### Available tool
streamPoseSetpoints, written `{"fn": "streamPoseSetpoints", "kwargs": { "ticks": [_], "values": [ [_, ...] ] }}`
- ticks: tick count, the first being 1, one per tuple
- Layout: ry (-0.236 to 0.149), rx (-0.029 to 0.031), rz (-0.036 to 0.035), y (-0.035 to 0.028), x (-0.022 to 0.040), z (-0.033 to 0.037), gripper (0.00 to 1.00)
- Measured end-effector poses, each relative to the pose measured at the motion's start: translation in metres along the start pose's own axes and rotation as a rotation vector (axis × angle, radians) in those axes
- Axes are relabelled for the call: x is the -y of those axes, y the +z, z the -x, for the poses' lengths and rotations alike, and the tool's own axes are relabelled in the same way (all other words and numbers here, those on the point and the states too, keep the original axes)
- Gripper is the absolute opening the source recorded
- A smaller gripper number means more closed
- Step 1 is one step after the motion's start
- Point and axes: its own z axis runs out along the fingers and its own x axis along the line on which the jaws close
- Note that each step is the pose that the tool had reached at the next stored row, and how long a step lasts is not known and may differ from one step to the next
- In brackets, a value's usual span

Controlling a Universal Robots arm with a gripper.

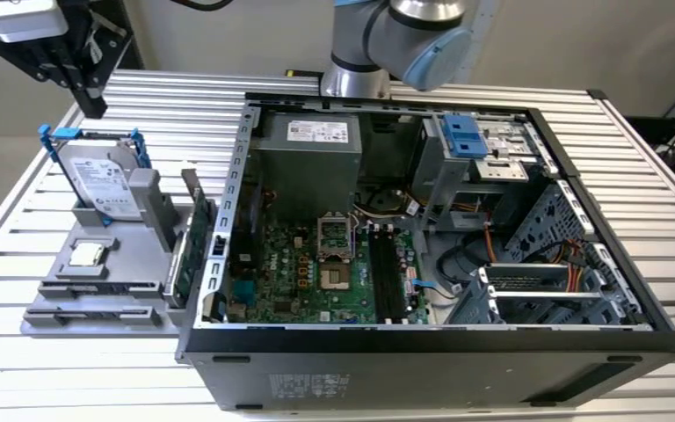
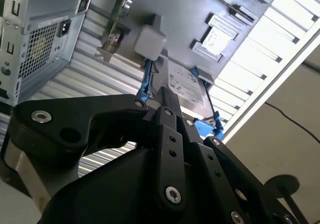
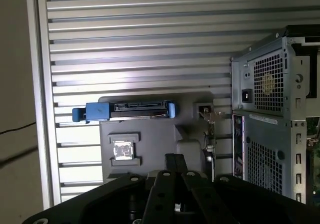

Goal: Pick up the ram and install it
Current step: 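Reach for the ram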

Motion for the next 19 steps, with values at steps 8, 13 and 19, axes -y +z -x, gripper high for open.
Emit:
{"fn": "streamPoseSetpoints", "kwargs": {
  "ticks": [8, 13, 19],
  "values": [
    [-0.001, 0.0000, 0.0001, -0.0004, 0.0012, -0.0185, 0.00],
    [-0.011, -0.0005, 0.0002, -0.0006, 0.0017, -0.0262, 0.00],
    [-0.029, -0.0014, 0.0006, -0.0007, 0.0015, -0.0352, 0.00]
  ]
}}
